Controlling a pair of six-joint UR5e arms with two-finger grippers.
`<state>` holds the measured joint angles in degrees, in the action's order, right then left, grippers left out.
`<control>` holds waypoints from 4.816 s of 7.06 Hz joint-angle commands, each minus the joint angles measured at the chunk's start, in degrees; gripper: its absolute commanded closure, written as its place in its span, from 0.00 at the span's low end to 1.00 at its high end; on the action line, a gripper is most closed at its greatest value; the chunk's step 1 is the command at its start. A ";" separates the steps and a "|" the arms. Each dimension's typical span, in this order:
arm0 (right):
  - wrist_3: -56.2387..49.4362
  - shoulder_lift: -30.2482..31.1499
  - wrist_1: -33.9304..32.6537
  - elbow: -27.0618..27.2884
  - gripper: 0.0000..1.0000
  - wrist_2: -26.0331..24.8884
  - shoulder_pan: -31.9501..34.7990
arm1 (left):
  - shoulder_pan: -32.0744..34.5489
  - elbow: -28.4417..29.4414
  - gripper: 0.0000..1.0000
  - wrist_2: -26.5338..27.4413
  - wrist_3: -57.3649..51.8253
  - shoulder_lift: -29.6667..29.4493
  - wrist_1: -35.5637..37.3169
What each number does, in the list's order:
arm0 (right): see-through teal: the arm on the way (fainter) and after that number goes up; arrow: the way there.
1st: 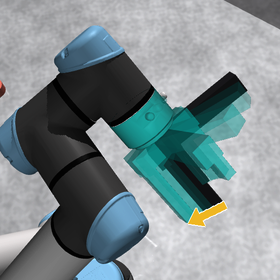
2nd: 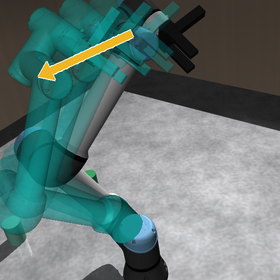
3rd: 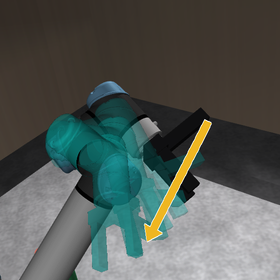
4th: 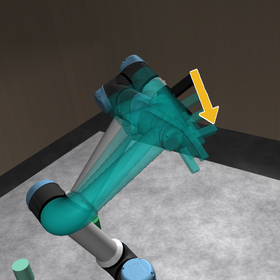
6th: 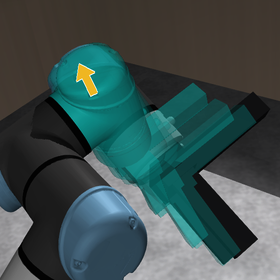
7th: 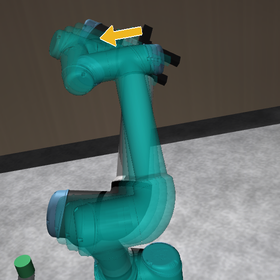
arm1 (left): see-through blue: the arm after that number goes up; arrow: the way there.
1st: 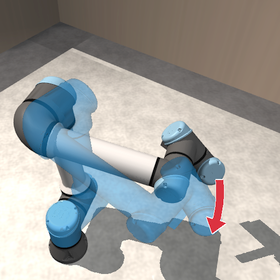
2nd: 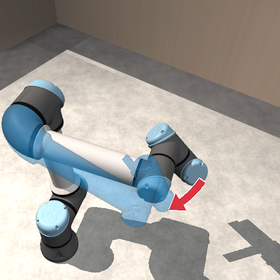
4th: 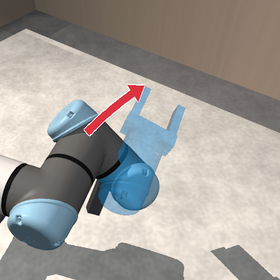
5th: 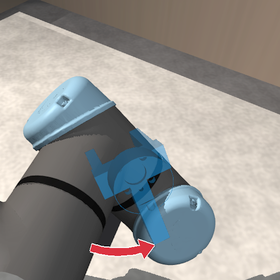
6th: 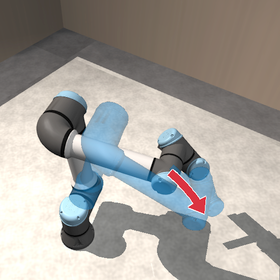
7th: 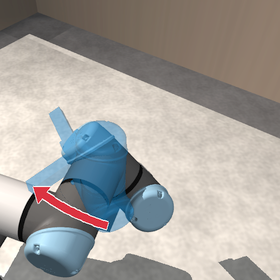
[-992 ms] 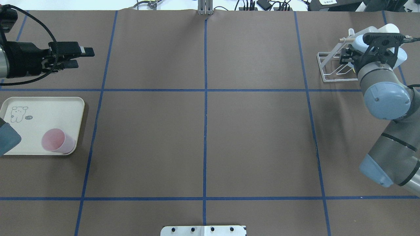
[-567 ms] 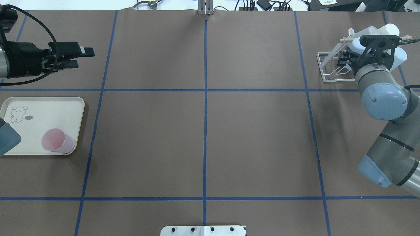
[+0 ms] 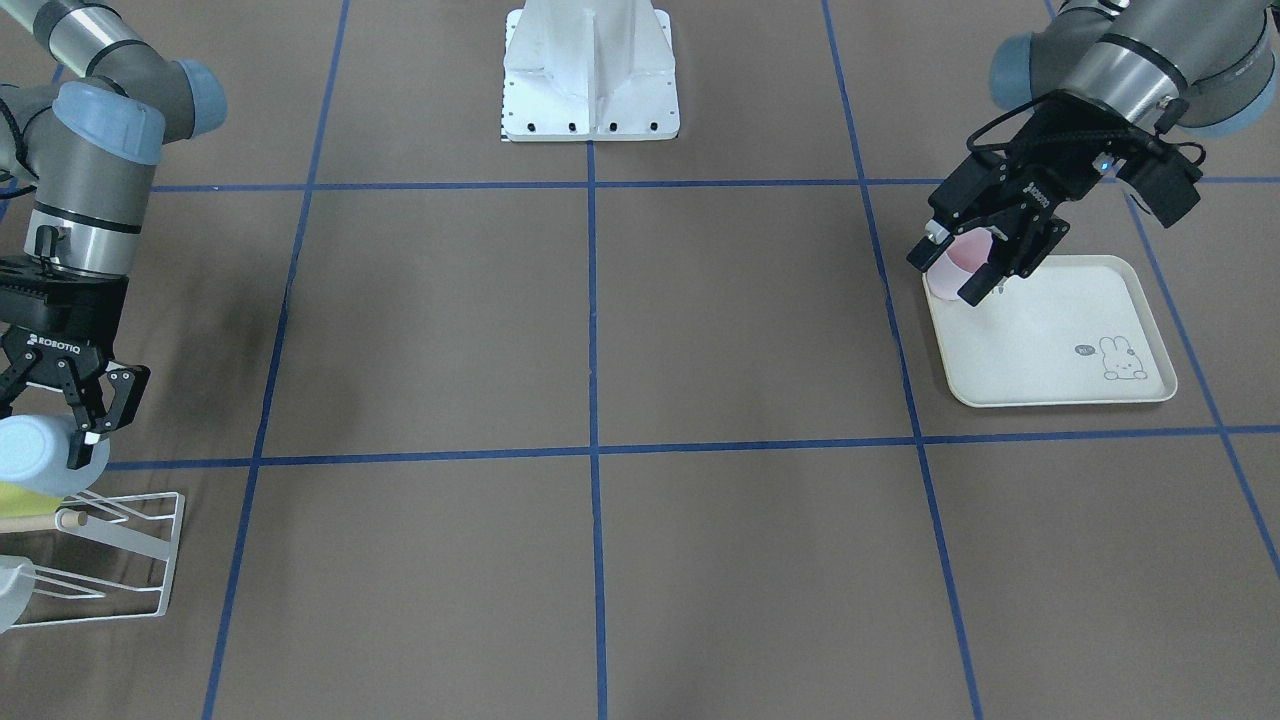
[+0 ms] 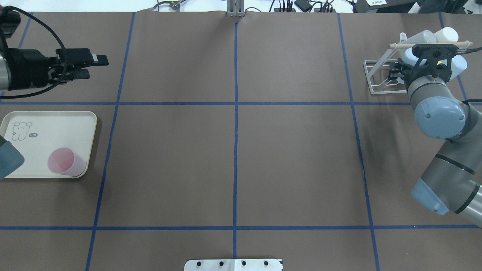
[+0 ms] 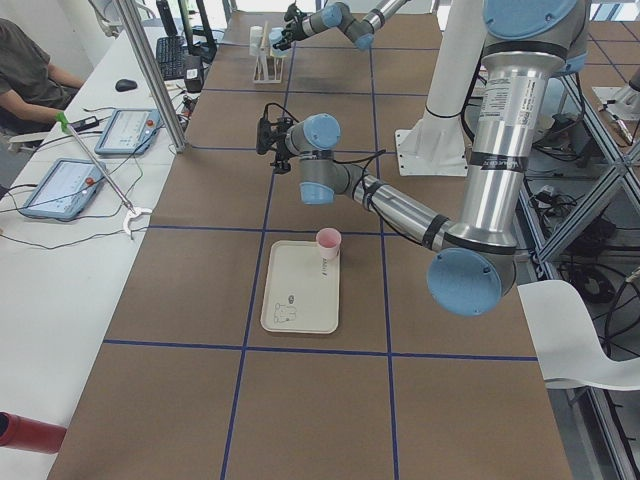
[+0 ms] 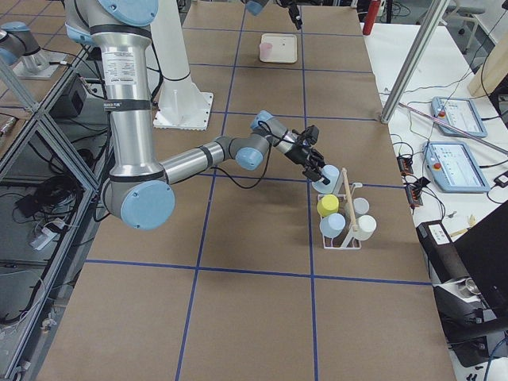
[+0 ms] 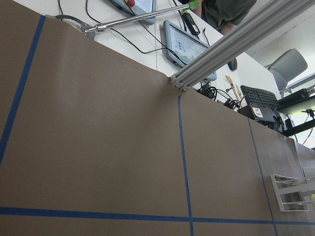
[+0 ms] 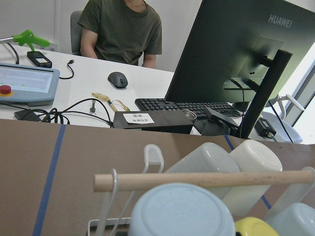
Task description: Transfer IKEA cup to right arm and place on rack
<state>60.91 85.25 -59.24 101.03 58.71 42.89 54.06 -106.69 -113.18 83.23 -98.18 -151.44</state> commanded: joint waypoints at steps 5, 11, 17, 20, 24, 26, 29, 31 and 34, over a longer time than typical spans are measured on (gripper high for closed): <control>0.09 0.01 0.09 0.21 0.00 0.08 -0.09 | 0.08 -0.01 0.01 -0.02 0.09 0.00 0.00; 0.34 0.10 -0.62 15.05 0.00 12.63 0.09 | 2.37 -0.18 0.01 -3.88 -20.23 9.29 9.28; 21.49 -9.12 0.35 16.65 0.00 17.93 -3.77 | 0.71 -3.35 0.01 -6.17 -37.34 18.10 22.13; 22.23 -9.66 1.92 16.39 0.00 17.75 -4.66 | -5.27 -3.35 0.01 -6.08 -37.35 18.20 26.01; 22.15 -9.66 2.20 16.13 0.00 17.66 -4.92 | -6.07 -2.91 0.18 -6.00 -37.26 18.37 26.10; 22.15 -9.66 2.20 15.95 0.00 17.57 -5.36 | -6.16 -2.82 0.23 -6.00 -37.26 18.37 26.10; 22.15 -9.75 2.20 15.69 0.00 17.49 -5.36 | -7.56 -2.55 0.23 -5.91 -36.65 18.37 26.10; 22.15 -9.66 2.20 15.69 0.00 17.49 -5.36 | -7.83 -2.55 0.51 -5.82 -36.65 18.37 26.10; 22.15 -9.66 2.20 15.69 0.00 17.49 -5.36 | -8.26 -2.29 0.67 -5.73 -36.47 18.37 26.19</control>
<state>83.06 75.58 -57.04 116.71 76.20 37.53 46.13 -109.09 -118.95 46.62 -79.81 -125.26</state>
